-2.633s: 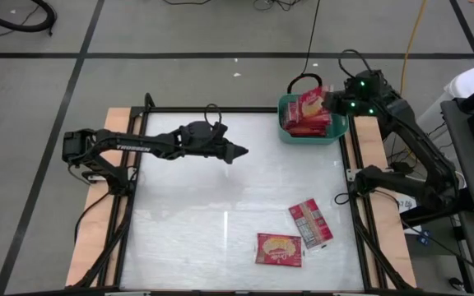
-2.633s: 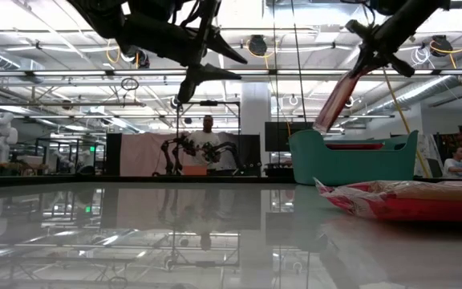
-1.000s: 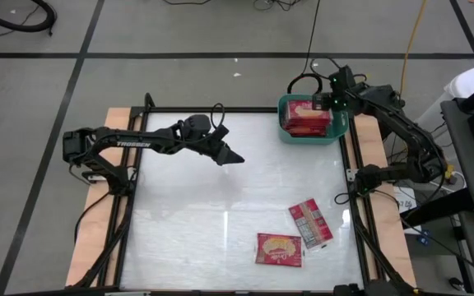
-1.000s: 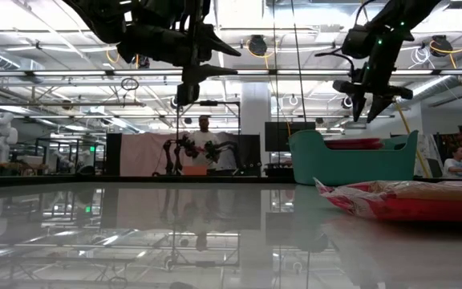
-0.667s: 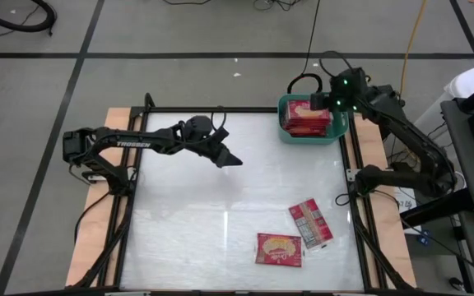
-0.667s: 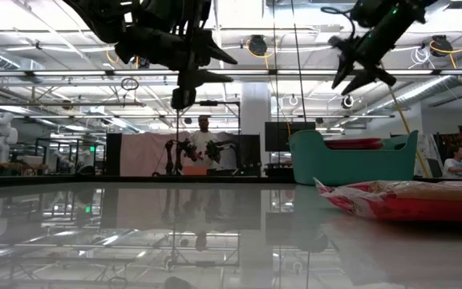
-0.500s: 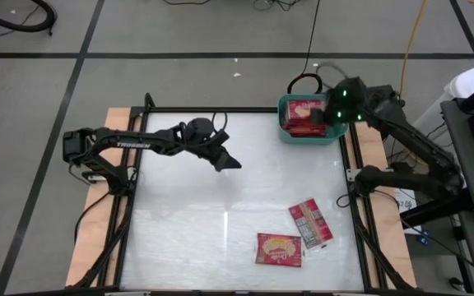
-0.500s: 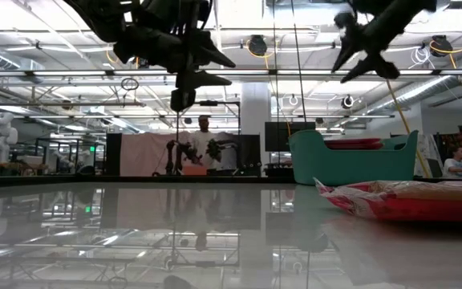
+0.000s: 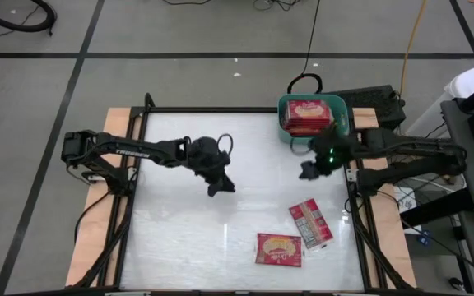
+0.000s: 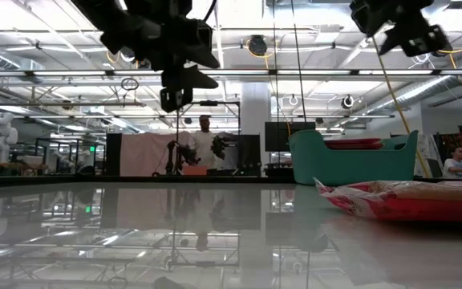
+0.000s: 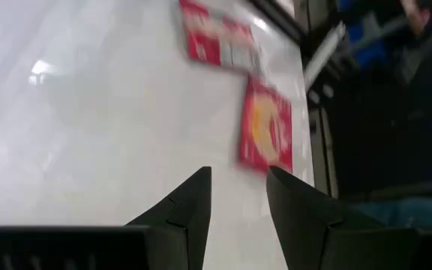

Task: Sort popcorn bags into baskets
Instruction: Put the red popcorn bag into the green bin

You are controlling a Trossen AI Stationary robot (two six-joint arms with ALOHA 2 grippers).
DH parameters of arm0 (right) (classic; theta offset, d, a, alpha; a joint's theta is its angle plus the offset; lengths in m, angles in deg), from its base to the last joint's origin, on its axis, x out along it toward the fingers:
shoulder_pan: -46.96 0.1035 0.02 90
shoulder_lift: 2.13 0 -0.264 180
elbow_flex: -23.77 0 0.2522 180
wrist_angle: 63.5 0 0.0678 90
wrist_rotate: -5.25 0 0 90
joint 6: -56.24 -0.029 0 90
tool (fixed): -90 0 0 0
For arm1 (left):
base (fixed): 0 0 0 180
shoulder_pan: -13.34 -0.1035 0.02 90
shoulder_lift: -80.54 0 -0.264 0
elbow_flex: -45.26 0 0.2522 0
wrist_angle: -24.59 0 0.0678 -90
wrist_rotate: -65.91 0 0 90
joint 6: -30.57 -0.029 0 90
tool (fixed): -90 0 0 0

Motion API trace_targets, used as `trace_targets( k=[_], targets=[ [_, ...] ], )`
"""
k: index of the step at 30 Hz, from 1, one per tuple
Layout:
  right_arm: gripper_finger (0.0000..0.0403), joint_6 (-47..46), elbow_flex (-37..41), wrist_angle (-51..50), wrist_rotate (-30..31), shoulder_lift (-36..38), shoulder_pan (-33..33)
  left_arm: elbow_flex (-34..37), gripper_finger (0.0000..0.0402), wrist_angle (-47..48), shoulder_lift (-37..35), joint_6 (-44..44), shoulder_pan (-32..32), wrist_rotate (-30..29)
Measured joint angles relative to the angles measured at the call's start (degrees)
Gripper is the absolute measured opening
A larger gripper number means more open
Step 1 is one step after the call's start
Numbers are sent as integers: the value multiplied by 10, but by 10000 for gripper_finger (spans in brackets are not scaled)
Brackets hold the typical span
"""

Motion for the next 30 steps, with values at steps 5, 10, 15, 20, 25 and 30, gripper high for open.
trace_targets(
  k=[5, 10, 15, 20, 25, 30],
  targets=[
    [141, -127, 7, -68, 19, -45, 95, 0, 131, 32, 0, -12, 52, -27],
    [145, -176, 53, -43, -35, -73, 165, 0, 131, 32, 0, -2, 86, -53],
    [165, -211, 110, 38, -93, -78, 230, 0, 131, 41, 0, -2, 90, -54],
    [195, -200, 154, 75, -101, -78, 291, 0, 131, 44, -6, 13, 82, -74],
    [233, -210, 192, 78, -103, -78, 336, 0, 131, 44, -6, 22, 82, -131],
    [286, -224, 228, 118, -86, -78, 385, 0, 131, 44, -6, 60, 83, -134]
  ],
)
